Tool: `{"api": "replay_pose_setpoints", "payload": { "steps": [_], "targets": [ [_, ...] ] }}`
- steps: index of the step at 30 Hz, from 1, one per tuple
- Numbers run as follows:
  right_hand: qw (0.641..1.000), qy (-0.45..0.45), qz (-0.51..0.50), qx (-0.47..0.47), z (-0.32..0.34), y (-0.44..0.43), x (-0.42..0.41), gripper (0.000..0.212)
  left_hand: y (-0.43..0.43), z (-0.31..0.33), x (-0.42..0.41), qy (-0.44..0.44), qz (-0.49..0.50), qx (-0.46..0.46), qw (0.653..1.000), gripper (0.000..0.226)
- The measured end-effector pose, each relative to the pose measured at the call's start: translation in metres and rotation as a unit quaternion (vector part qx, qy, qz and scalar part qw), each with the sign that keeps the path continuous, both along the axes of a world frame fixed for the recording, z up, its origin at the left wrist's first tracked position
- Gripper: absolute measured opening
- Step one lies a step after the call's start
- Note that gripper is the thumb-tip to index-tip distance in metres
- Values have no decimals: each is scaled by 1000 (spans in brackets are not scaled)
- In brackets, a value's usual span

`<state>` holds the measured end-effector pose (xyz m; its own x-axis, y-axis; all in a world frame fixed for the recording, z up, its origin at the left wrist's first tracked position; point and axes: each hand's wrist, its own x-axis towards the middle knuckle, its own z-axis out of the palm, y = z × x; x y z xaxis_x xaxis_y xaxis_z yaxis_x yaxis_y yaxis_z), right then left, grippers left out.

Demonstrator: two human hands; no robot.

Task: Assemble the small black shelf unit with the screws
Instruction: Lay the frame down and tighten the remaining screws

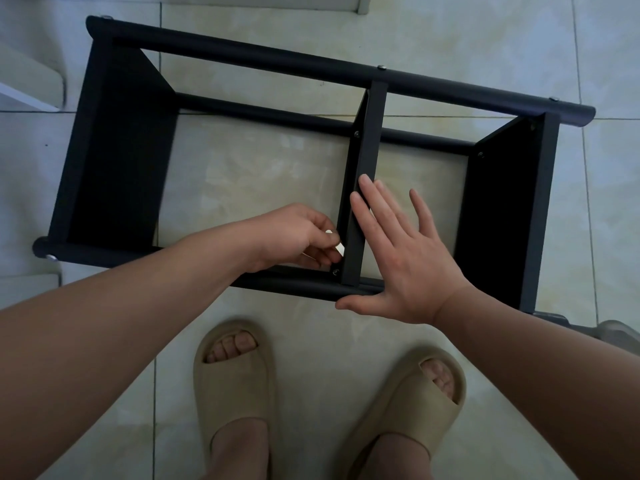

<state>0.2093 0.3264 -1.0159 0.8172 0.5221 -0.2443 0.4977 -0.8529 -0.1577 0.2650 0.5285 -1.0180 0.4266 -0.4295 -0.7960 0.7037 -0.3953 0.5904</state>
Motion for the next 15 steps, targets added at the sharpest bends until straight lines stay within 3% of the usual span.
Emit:
{"api": "replay_pose_setpoints", "payload": {
  "steps": [15],
  "targets": [
    [1000, 12, -2, -7, 2, 1, 0, 126, 13, 0, -2, -42, -96, 4, 994, 17]
  ]
}}
